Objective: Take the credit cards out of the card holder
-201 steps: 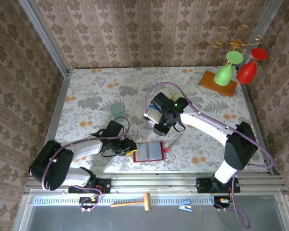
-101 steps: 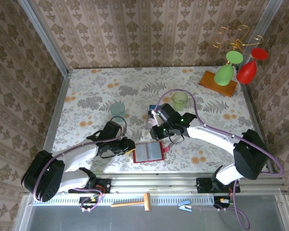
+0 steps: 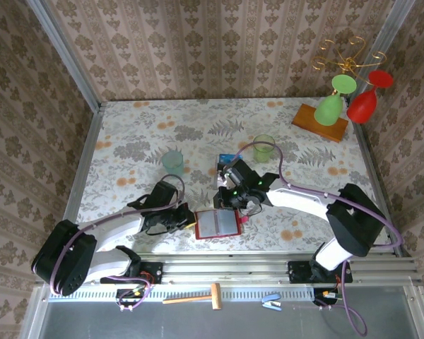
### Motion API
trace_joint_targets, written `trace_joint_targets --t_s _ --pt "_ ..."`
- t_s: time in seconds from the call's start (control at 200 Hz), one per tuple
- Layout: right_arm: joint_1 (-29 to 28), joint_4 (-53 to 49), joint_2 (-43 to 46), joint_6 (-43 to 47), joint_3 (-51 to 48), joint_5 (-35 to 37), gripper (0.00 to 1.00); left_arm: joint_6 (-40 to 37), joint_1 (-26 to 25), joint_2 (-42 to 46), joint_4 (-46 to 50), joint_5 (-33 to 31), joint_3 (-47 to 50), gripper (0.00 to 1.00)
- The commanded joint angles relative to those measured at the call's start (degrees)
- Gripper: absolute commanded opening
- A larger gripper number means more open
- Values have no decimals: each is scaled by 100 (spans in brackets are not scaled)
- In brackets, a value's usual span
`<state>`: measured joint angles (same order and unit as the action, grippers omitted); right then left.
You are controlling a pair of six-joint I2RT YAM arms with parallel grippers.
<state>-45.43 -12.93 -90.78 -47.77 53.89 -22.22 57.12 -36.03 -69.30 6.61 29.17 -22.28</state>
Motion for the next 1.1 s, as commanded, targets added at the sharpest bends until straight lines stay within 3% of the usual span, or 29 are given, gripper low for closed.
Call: trace_joint_targets --t_s 0.0,0.605,1.09 --pt "-108 269 -170 -319 -54 -275 12 49 -14 -97 -146 99 88 3" --pt "-352 247 -856 -555 71 -380 16 -50 -9 -348 -235 89 120 3" --pt "-478 204 -1117 -646 159 -338 26 -79 17 -374 -158 50 84 3"
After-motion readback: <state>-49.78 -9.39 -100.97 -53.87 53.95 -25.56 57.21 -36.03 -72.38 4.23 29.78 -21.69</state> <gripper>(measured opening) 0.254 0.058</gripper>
